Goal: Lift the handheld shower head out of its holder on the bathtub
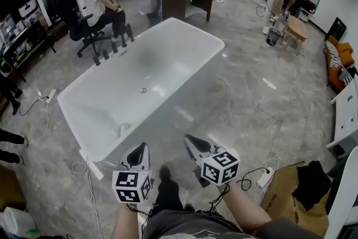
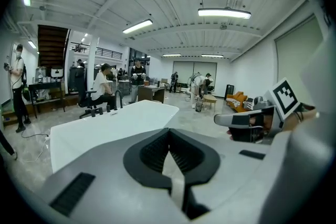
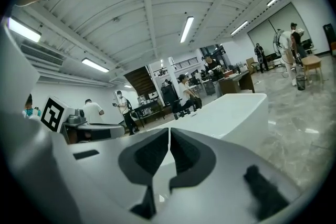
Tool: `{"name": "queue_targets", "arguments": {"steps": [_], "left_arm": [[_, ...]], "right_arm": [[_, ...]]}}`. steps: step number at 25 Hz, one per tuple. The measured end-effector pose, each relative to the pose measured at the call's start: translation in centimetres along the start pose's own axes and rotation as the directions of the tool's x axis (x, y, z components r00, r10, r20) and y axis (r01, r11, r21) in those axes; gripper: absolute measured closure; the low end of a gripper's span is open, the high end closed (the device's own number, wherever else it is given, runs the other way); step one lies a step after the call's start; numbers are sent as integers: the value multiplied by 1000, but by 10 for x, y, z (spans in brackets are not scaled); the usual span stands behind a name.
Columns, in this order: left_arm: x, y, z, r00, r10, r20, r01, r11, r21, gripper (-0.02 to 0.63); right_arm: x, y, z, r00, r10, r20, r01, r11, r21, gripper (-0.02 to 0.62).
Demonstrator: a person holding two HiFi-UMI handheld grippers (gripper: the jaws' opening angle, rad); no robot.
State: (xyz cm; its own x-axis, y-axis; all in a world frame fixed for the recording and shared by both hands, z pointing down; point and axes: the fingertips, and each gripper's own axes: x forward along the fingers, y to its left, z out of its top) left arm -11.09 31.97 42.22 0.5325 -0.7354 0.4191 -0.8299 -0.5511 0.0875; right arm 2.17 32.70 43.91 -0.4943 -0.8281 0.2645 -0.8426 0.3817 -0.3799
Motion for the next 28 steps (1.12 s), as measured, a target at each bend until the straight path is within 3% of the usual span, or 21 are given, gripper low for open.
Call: {"name": "queue_targets", "arguments": {"steps": [5, 11, 18, 22, 28], "left_arm": [[69, 26, 19, 999, -48, -7, 48, 999, -5, 591], [133, 97, 59, 998, -55, 26, 57, 997, -50, 591], [177, 171, 96, 998, -33, 49, 38, 994, -98, 591], [200, 206, 111, 998, -30, 52, 34, 997, -75, 591], [222, 225, 126, 998, -34, 55, 37, 998, -57, 591]], "right_arm": [[49, -50, 10, 999, -45, -21, 46, 998, 41, 568], [137, -76, 51, 998, -52, -28, 54, 997, 60, 568], [221, -86, 114, 999, -52, 3, 52, 999, -6, 568], [257, -95, 138, 997, -79, 21, 80, 996, -48, 568], [276, -122, 158, 994, -102, 47, 102, 995, 2, 568]]}}
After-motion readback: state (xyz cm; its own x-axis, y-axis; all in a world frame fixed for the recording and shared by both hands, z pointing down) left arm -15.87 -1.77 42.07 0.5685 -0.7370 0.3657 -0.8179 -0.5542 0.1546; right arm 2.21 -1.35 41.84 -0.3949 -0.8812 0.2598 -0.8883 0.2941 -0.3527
